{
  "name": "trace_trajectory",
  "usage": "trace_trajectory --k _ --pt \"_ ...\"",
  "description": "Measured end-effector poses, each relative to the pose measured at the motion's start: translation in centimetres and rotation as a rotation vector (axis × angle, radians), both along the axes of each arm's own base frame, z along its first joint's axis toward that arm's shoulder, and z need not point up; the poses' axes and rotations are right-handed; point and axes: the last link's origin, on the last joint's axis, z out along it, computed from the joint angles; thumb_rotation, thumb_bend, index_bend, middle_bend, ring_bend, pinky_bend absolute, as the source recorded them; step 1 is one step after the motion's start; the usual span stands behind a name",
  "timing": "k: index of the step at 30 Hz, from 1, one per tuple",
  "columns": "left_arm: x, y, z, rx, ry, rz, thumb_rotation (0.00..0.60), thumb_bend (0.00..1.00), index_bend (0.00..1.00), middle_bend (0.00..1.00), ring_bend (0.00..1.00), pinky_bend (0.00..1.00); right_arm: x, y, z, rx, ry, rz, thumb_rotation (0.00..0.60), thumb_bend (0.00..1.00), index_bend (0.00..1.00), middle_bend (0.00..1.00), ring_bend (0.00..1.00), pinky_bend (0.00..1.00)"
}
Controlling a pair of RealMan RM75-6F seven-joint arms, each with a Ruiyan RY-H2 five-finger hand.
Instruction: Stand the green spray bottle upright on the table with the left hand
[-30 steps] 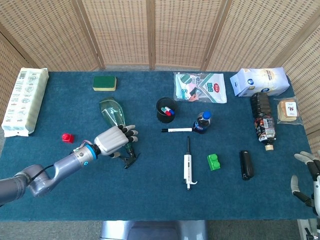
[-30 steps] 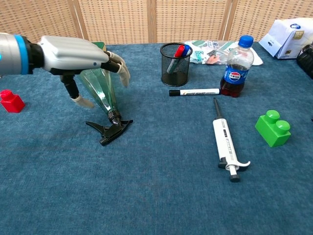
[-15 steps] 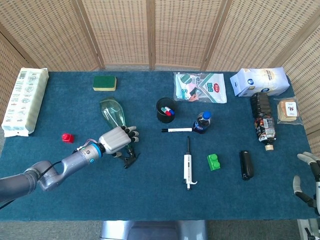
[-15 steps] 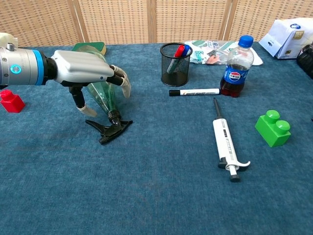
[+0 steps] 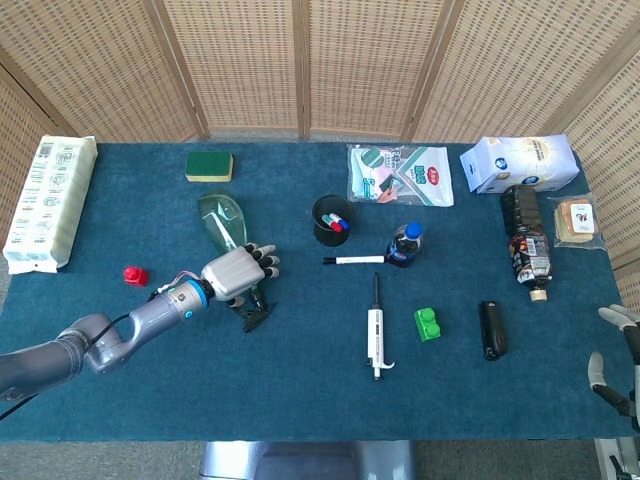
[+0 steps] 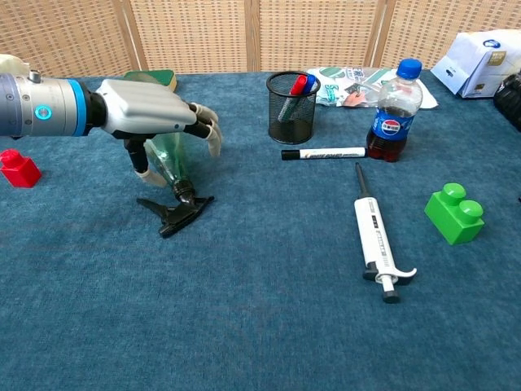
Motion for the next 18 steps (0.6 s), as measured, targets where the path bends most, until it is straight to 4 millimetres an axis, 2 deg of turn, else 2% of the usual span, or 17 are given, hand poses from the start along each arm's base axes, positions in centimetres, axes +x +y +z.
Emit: trace_trajectory --k 6,18 --pt "0.0 0.2 0.3 0.014 0.068 -0.108 0.600 0.29 0.23 0.16 0.06 0.18 -0.2 0.2 0.2 -0.009 -0.002 -0.007 0.600 0.56 0.22 0.23 0.02 0.08" --pt "-1.6 -0.1 0.2 0.004 0.112 -0.122 0.600 0.29 0.23 0.16 0.06 0.17 -0.2 0.1 0.0 -0.006 -0.011 -0.001 0.600 0.56 0.22 0.23 0.02 0.08"
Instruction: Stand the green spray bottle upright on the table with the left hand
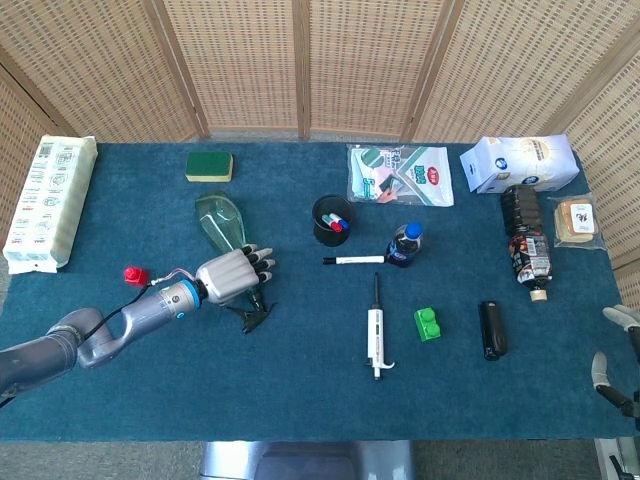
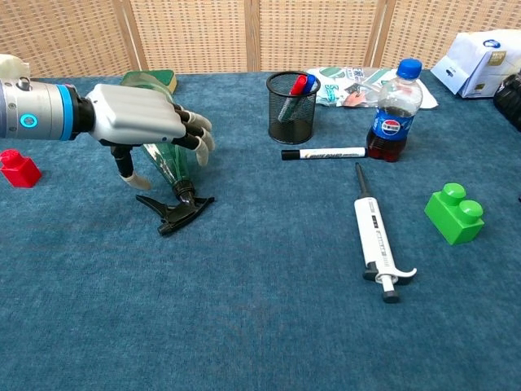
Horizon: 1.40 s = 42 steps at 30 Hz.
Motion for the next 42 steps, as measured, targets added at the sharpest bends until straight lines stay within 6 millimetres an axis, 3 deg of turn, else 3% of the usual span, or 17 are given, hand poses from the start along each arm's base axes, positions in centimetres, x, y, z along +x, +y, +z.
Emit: trace_trajectory --k 4,11,17,30,42 --pt "-0.2 0.1 -0.5 0.005 0.009 -0.004 0.600 0.29 0.28 0.19 0.09 0.20 0.0 0.1 0.1 -0.002 0.003 -0.001 0.600 0.56 0.22 0.23 0.02 0.08" --pt "-0.8 0.6 -0.6 0.033 0.046 -0.035 0.600 0.28 0.49 0.38 0.27 0.42 0.1 0.2 0.2 -0.014 0.002 -0.002 0.600 0.56 0.22 0.23 0.02 0.08" --pt "-1.4 0.5 -1.0 0.042 0.076 -0.070 0.600 0.29 0.60 0.52 0.43 0.60 0.1 0.1 0.2 -0.014 -0.004 0.000 0.600 0.56 0.22 0.23 0.02 0.08" --pt "-0.2 1.5 0.7 0.120 -0.134 -0.005 0.600 0.30 0.63 0.57 0.49 0.65 0.2 0.3 0.4 -0.026 -0.009 0.014 0.600 0.56 0.22 0.23 0.02 0.08" --pt "2.8 1.5 5.4 0.104 -0.692 0.276 0.600 0.30 0.59 0.53 0.46 0.63 -0.2 0.0 -0.4 -0.003 -0.021 0.021 0.600 0.56 0.22 0.23 0.02 0.08"
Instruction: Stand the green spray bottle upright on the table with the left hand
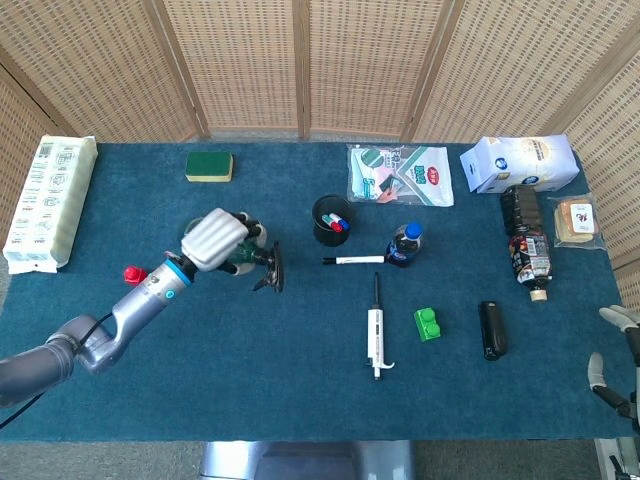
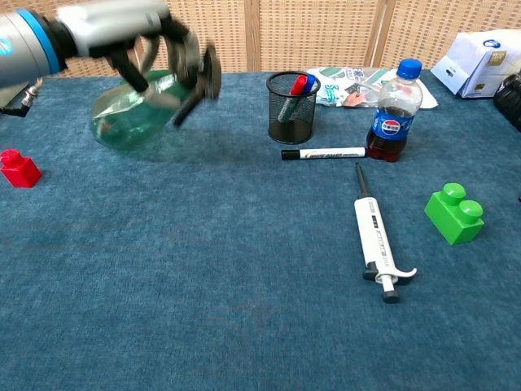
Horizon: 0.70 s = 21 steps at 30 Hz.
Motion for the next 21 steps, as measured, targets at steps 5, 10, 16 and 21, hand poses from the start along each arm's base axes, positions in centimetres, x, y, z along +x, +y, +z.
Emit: trace_trajectory --k 5,10,16,21 --pt "-0.3 -0.6 2.0 -0.025 -0.242 0.110 0.600 0.30 0.57 0.52 0.45 0.62 -0.1 -0.3 -0.3 0.015 0.002 0.006 0.600 0.56 0.22 0.23 0.02 0.08" --pt "-1.6 -1.5 3.5 -0.088 -0.485 0.241 0.600 0.30 0.56 0.51 0.43 0.61 -0.1 -0.7 -0.8 0.036 -0.001 0.015 0.600 0.55 0.22 0.23 0.02 0.08" --pt "-3.4 -2.8 4.4 -0.196 -0.766 0.394 0.600 0.30 0.56 0.49 0.42 0.60 -0.1 -1.1 -1.1 0.049 -0.001 0.019 0.600 0.55 0.22 0.23 0.02 0.08" --pt "-4.6 -3.5 4.6 -0.262 -0.917 0.473 0.600 0.30 0.55 0.48 0.40 0.58 -0.1 -1.1 -1.1 0.050 -0.001 0.016 0.600 0.55 0.22 0.23 0.02 0.08"
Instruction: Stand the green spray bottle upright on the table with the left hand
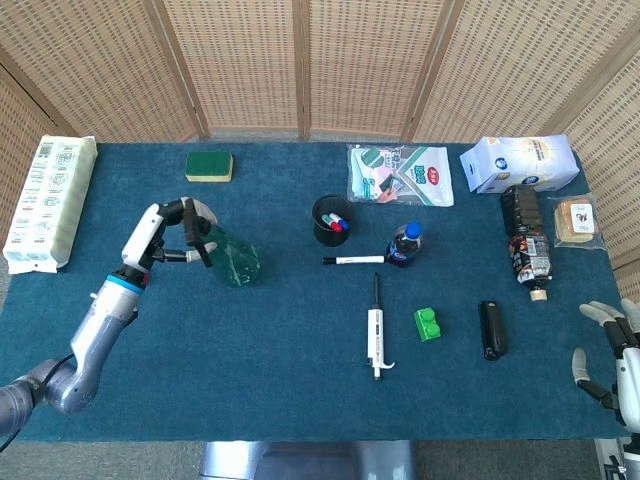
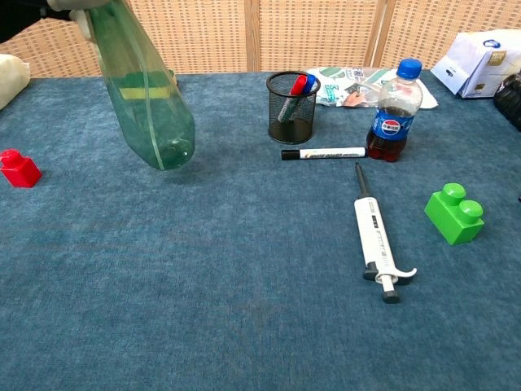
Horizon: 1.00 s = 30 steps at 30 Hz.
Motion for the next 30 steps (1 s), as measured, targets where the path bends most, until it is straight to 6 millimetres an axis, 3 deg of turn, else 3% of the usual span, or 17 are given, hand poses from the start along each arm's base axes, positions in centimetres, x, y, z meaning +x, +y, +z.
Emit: trace_trajectory --k 10,30 --pt "-1.4 -0.5 -1.1 -0.091 -0.096 0.071 0.600 0.30 0.55 0.46 0.38 0.56 -0.2 0.0 0.0 0.001 -0.003 -0.005 0.600 0.55 0.22 0.23 0.02 0.08" --pt "-0.4 -1.1 -4.0 -0.157 0.022 0.014 0.600 0.30 0.52 0.42 0.33 0.50 -0.5 0.5 0.4 -0.015 -0.009 -0.010 0.600 0.55 0.22 0.23 0.02 0.08"
